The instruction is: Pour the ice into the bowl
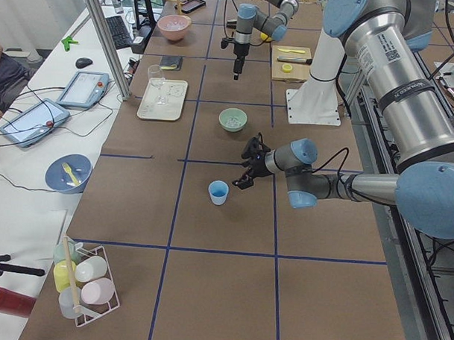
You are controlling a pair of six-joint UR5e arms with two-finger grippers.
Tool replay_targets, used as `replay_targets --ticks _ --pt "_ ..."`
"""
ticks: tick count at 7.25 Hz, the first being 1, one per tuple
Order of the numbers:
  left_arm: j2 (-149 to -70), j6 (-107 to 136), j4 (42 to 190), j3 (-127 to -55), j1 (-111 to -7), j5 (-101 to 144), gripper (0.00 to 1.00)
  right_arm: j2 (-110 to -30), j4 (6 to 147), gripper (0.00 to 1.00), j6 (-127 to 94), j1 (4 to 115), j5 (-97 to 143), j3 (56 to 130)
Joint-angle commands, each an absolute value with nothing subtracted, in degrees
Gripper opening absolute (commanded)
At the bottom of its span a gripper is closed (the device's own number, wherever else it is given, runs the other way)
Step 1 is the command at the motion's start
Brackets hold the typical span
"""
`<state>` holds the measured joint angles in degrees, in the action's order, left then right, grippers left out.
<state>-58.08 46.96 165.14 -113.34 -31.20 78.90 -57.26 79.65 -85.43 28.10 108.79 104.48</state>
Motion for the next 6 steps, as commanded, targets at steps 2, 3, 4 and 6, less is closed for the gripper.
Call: replay_targets --ticks 2,3,4,6 --pt "-64.5 34.0 156.7 -113.3 -43.4 93.0 1.00 -54.6 79.9 1.00 -85.5 26.8 106.7 102.4" --pt "-69.0 27.8 149.4 -113.2 -50.5 97.5 1.00 -52.8 79.9 1.00 -85.5 26.7 106.5 100.5" --pt "-71.3 23.2 145.6 -113.1 -55.0 101.0 1.00 -51.2 79.9 1.00 -85.7 26.4 106.5 99.1" --pt "-75.4 14.1 138.9 -110.7 -65.0 109.9 1.00 -45.5 79.9 1.00 -85.7 26.3 105.9 93.1"
